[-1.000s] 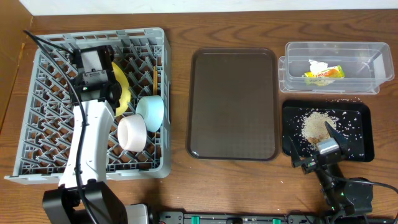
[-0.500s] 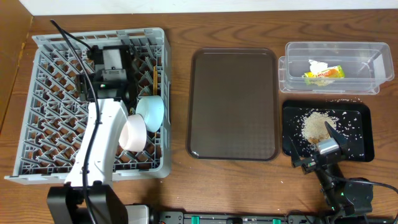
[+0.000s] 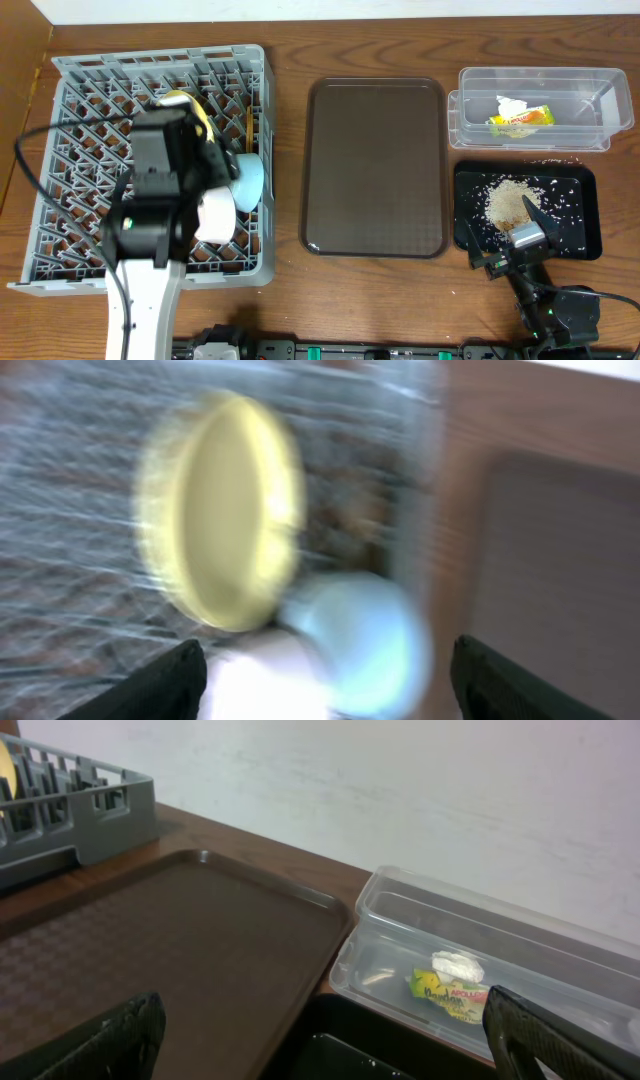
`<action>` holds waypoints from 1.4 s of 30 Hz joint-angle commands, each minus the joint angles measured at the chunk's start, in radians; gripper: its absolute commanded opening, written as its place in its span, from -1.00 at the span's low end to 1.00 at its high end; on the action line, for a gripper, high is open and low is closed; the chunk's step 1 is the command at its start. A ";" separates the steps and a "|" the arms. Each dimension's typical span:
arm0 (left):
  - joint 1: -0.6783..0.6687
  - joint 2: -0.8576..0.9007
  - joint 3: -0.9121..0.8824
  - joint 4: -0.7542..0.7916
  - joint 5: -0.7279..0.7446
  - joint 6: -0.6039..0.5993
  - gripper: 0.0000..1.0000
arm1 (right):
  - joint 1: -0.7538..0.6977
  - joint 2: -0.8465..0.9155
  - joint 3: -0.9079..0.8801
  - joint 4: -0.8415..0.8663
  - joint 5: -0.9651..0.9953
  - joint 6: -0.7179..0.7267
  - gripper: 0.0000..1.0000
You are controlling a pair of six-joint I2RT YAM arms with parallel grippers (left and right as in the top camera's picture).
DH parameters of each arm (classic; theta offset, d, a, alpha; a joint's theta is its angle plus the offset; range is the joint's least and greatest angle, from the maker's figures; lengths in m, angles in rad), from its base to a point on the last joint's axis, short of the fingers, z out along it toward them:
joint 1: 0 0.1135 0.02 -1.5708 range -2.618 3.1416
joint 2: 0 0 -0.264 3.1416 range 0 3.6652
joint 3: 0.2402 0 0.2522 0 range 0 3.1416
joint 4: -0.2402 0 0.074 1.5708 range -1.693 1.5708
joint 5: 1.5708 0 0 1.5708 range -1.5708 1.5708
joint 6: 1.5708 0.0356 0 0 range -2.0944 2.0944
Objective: Sort waste into correct bins and load items into the dishwasher
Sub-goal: 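Withdraw the left gripper from the rack toward the front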
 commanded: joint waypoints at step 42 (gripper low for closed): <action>-0.256 -0.646 -0.717 0.741 0.043 0.039 0.94 | -0.015 -0.002 -0.004 0.001 -0.005 -0.011 0.98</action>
